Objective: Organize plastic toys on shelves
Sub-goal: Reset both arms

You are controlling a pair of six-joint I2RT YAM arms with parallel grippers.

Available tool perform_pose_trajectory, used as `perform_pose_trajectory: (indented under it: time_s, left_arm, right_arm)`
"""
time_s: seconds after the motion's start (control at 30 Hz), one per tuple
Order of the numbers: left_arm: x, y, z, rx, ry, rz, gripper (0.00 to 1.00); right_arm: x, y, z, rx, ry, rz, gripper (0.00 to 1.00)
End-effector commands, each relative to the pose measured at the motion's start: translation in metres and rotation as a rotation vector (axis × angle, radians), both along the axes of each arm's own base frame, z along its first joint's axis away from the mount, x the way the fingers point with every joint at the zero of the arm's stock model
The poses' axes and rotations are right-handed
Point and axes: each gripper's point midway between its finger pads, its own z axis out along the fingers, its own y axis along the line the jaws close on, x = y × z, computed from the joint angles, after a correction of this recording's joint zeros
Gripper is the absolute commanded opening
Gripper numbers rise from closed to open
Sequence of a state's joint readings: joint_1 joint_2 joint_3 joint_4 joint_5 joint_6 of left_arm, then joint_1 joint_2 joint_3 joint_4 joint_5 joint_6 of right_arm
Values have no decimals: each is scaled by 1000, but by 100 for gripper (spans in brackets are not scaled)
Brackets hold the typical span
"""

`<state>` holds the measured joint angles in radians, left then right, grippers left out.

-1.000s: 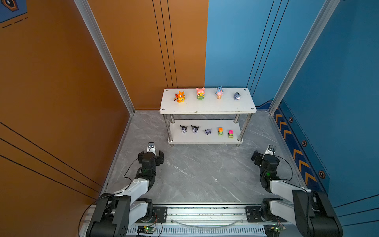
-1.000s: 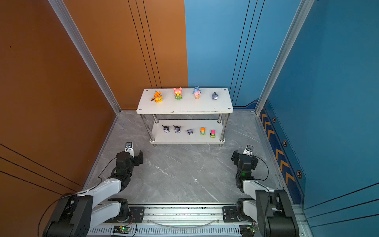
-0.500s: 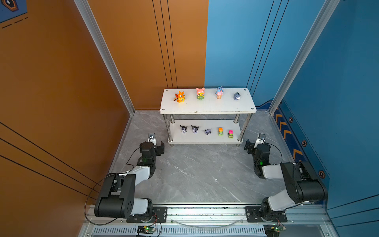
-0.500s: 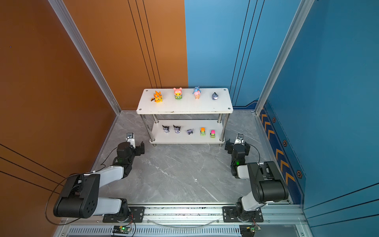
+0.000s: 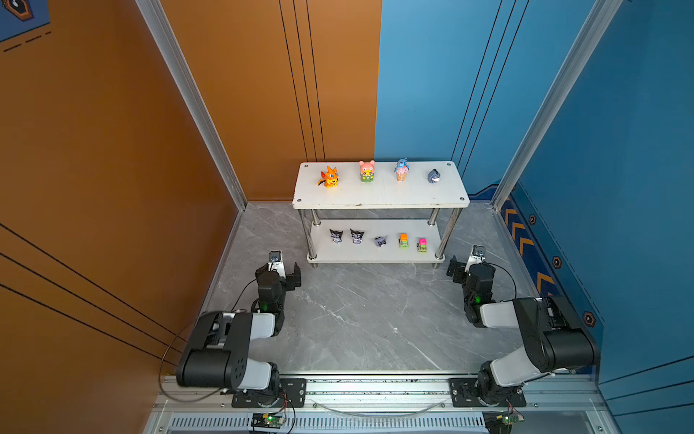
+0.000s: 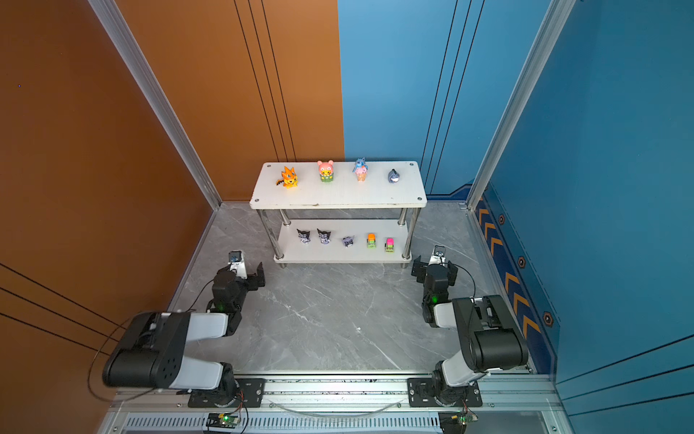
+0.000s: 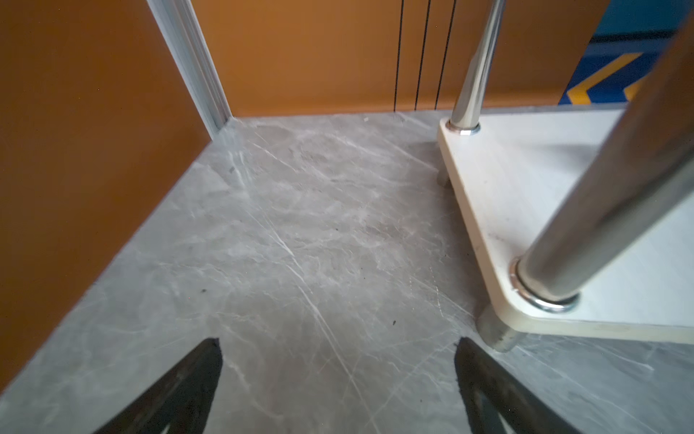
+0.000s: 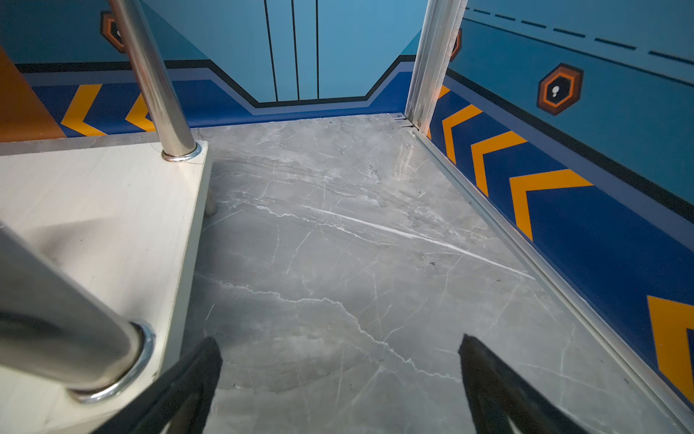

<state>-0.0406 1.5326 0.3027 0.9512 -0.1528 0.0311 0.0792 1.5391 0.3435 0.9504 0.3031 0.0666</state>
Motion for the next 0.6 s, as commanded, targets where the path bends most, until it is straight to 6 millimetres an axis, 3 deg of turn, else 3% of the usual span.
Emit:
perform_pose_trajectory:
  time_s: [0.0, 0.1, 0.47, 0.57]
  left_arm:
    - [12, -3, 13, 12, -6, 14, 98]
    - [17, 3, 13, 2, -33, 40, 98]
    - [15, -5, 14, 39, -47, 25, 98]
    - [15, -4, 13, 34, -41, 26, 98]
  right_arm:
    - [0, -1, 0, -16, 12, -11, 100]
    - [1, -1, 0, -16, 17, -10, 100]
    - [4, -2, -2, 16, 29, 15, 100]
    - [-4, -4, 3, 8, -18, -1, 100]
